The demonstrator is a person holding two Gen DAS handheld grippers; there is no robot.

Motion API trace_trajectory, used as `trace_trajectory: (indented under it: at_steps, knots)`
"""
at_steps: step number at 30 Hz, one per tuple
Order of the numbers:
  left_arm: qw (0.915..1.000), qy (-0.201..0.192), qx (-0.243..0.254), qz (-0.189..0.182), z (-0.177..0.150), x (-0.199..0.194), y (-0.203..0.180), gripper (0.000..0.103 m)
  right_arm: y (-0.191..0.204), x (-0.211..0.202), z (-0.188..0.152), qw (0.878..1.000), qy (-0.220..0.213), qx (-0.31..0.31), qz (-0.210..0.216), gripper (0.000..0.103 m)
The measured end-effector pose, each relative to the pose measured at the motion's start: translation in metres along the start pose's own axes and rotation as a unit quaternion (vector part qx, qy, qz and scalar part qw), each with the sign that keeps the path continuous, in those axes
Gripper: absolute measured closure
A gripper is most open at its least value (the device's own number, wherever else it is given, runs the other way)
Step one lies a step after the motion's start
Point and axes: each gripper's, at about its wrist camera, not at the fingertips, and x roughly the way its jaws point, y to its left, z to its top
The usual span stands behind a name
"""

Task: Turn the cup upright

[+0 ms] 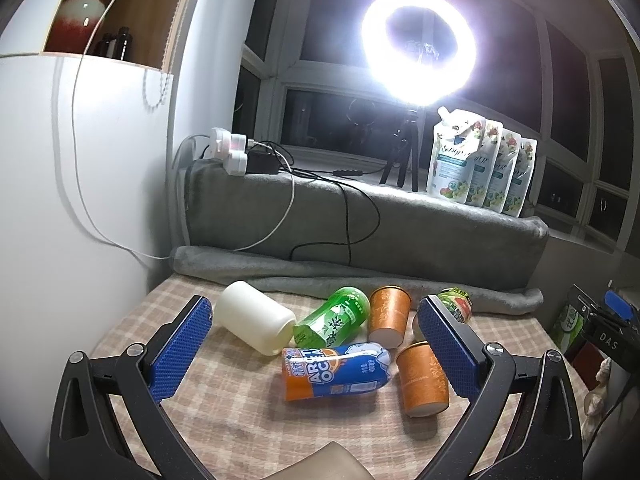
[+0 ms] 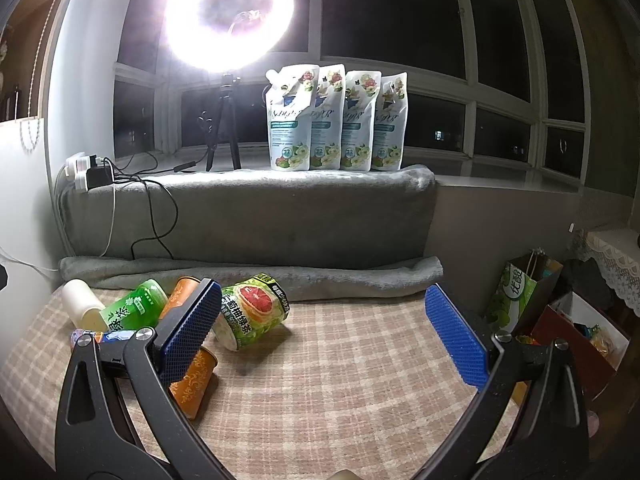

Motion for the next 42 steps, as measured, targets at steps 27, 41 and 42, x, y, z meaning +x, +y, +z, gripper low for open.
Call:
trace_trajectory:
  at_steps: [27, 41, 42]
  knots:
    - [0.9959, 0.048, -0.008, 0.076, -0.029, -0.001, 0.059, 0.001, 0.12, 0.12, 0.014, 0.943, 0.195, -0.043, 0.267, 0.004]
    - [0.991, 0.071, -0.037, 0.107, -0.043, 0.001, 0.095, 0.001, 0.253, 0.152, 0.016, 0.875, 0.251, -0.166, 0.38, 0.004]
    - [0.9905, 0.073, -0.041, 0.109, -0.043, 0.002, 0.098, 0.001, 0.261, 0.152, 0.014, 0.871, 0.253, -0.176, 0.383, 0.004]
